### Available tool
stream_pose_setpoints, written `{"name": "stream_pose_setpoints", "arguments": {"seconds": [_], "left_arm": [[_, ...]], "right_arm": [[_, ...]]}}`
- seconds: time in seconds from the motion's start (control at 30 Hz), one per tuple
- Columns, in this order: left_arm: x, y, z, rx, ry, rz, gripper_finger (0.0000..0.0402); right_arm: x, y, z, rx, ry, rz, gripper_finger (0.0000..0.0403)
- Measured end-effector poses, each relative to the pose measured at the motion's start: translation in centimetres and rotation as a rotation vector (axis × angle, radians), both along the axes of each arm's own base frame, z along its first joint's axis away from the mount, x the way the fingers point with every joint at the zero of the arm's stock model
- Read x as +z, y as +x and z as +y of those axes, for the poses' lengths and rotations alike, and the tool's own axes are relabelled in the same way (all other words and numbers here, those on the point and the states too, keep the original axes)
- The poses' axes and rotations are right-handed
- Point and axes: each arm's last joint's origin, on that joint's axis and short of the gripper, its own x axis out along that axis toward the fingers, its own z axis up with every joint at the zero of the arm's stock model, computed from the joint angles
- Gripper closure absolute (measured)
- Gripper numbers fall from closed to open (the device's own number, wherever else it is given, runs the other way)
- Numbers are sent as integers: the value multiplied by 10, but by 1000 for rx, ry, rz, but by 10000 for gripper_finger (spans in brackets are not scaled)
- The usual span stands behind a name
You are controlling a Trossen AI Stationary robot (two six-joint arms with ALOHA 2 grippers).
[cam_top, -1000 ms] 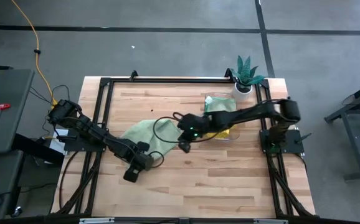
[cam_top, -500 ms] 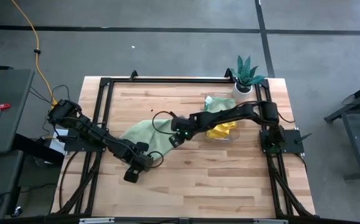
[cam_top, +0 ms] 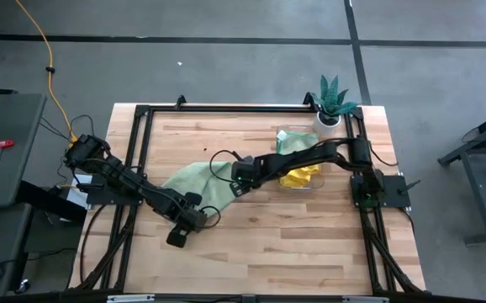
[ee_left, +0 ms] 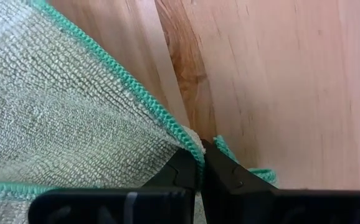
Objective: Fold microfiber towels
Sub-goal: Fold the green microfiber towel
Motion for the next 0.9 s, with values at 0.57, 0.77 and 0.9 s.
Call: {"name": "stream_pose_setpoints", "arguments": {"seconds": [0.57,0.77,0.9], "left_arm": [[0,3,9,24,-9,5,401],[1,3,10,15,-1,8,401],[5,3,16,7,-8,55,401]], "right_arm": [[-7,1,13,47,40,15,280],[-8,0,16,89,50,24,380],[-5,0,17,141,90,14,395]]}}
